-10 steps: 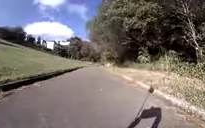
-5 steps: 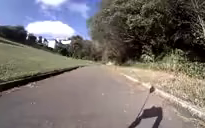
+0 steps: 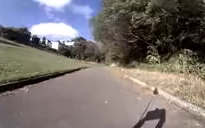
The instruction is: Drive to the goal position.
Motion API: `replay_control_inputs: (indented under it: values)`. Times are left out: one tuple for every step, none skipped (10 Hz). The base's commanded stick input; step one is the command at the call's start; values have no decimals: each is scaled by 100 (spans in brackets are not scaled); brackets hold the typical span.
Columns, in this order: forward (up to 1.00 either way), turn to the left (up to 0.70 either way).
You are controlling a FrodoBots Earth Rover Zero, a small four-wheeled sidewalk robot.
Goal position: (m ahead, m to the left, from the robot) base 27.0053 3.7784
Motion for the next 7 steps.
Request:
replay_control_inputs:
  values:
    - [70, 0]
    - [70, 0]
    - [70, 0]
    - [70, 0]
    - [70, 0]
    - [70, 0]
    - [70, 0]
